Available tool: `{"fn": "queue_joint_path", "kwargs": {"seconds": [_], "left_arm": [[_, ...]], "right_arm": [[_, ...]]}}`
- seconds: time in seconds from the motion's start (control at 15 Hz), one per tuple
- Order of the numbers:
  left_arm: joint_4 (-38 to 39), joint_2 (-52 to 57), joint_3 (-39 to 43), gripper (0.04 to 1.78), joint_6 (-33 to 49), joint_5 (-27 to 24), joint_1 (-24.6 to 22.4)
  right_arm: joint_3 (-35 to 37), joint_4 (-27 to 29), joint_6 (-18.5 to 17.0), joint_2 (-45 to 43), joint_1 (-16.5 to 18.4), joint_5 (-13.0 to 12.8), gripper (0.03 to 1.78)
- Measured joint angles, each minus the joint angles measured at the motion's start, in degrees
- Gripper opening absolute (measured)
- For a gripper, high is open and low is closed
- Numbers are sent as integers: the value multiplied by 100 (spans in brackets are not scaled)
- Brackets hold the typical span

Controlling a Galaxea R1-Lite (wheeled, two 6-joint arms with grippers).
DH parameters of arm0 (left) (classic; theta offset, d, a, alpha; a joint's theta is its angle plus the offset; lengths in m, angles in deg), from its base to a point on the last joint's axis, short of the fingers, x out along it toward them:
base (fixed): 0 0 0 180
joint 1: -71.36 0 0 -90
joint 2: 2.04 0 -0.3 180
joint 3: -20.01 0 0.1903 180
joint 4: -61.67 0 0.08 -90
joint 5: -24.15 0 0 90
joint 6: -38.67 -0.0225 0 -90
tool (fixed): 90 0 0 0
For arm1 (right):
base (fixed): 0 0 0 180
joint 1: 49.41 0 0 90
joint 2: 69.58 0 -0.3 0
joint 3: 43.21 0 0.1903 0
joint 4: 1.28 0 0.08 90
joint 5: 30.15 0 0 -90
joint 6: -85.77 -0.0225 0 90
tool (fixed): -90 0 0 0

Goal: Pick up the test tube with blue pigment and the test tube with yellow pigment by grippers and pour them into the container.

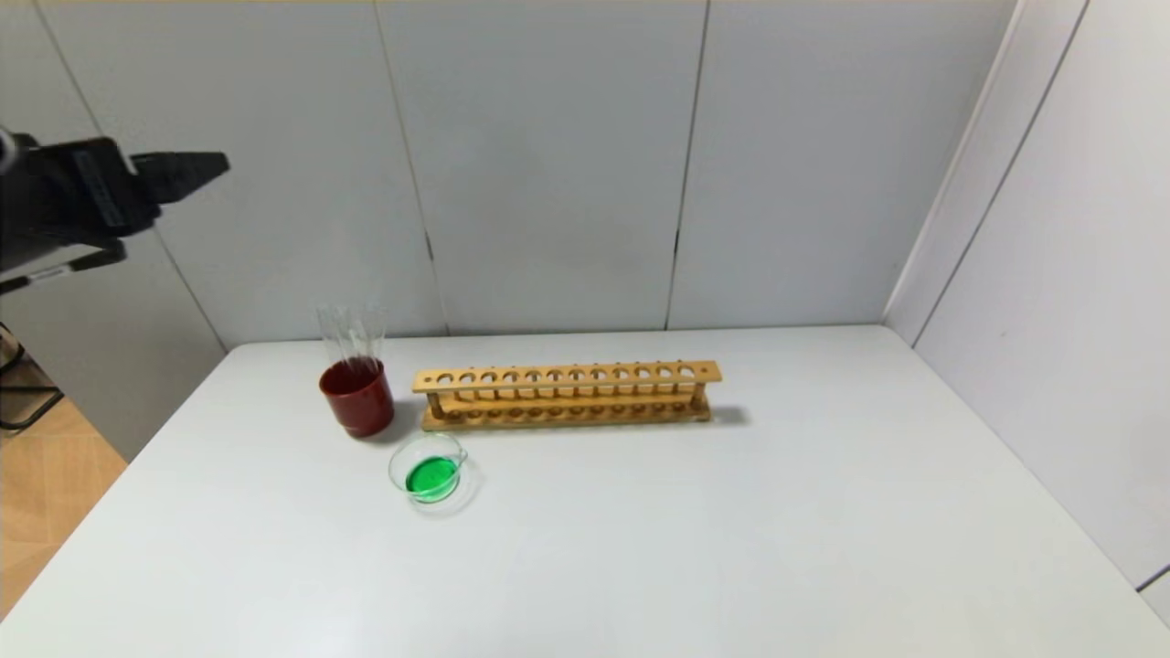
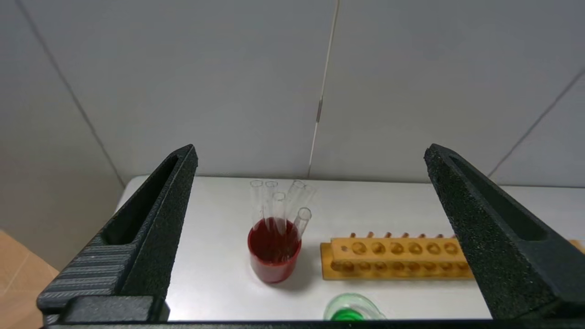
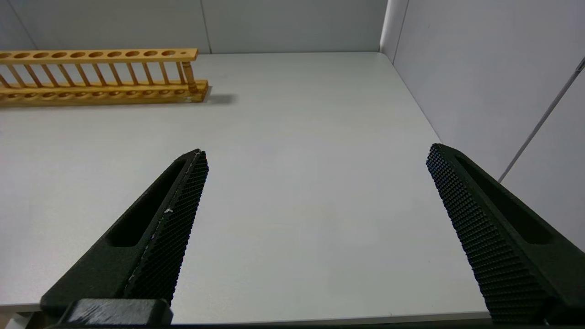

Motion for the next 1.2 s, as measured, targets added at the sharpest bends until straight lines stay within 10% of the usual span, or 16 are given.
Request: {"fn": "queue_joint_path", "kwargs": {"seconds": [0.67,1.2], "left_arm": [[-2022,4953,1481,175,-146,68,-71],[-627,6928,4923,175,-450,595,-241]], "right_arm": [[0,0,0,0,0,0,175],[0,0,-2,0,0,0,175]]}}
